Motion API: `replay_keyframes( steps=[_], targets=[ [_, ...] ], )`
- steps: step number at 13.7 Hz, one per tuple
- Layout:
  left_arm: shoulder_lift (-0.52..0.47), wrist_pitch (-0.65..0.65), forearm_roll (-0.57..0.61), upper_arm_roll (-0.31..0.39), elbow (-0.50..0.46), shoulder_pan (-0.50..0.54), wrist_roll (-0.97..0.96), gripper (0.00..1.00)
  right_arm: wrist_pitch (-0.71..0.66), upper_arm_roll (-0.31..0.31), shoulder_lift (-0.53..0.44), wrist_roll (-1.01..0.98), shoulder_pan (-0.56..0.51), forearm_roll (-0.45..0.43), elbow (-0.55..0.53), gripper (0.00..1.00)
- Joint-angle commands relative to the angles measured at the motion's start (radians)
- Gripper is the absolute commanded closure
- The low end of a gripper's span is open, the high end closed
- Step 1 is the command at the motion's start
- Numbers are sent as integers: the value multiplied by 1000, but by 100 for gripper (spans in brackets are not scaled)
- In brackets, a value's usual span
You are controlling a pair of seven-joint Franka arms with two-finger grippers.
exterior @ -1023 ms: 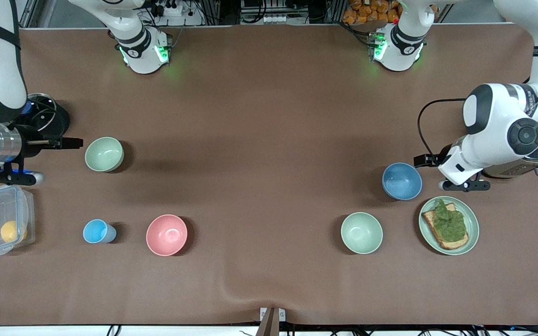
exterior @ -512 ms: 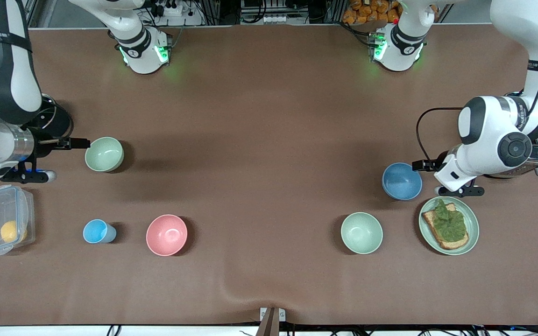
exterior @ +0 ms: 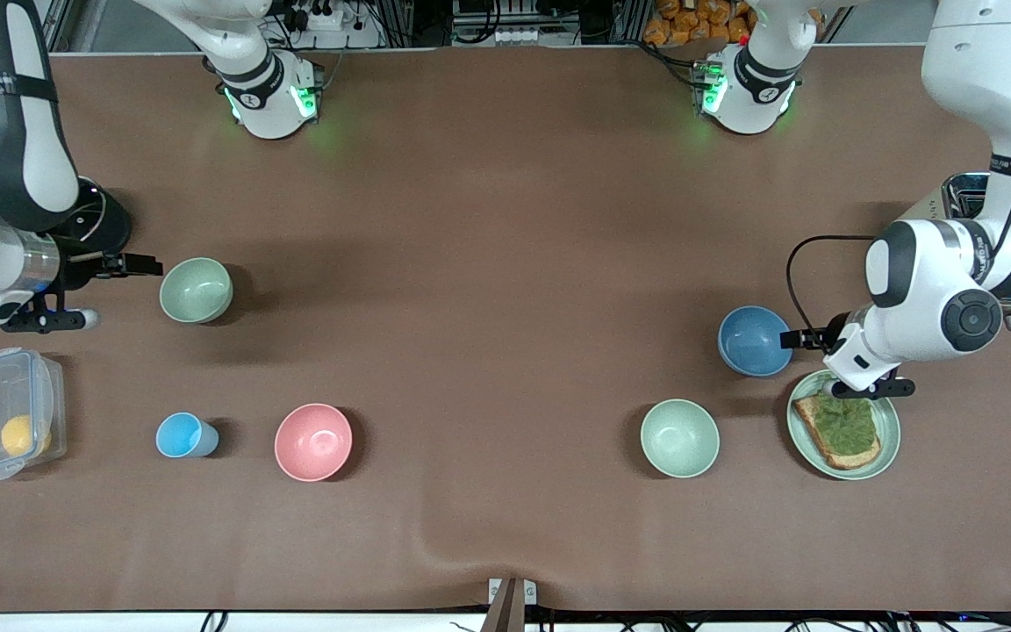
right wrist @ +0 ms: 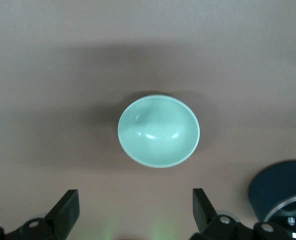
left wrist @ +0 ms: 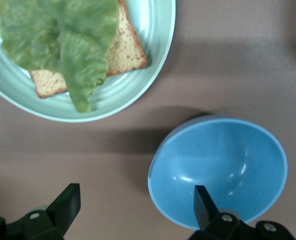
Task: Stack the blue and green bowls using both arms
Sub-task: 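Lower both grippers and grasp the bowl rims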
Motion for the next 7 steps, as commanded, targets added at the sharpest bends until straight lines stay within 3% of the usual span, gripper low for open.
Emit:
replay_keyframes(
  steps=[1,7],
  targets=[
    [24,42,16,-6,10,-5,-30,0,147,13,-52,-72,-46,-7,-148,0],
    [69,65,10,-9,3,-8,-68,0,354,13,-37,-181,-121,-1,-283,0]
  ],
)
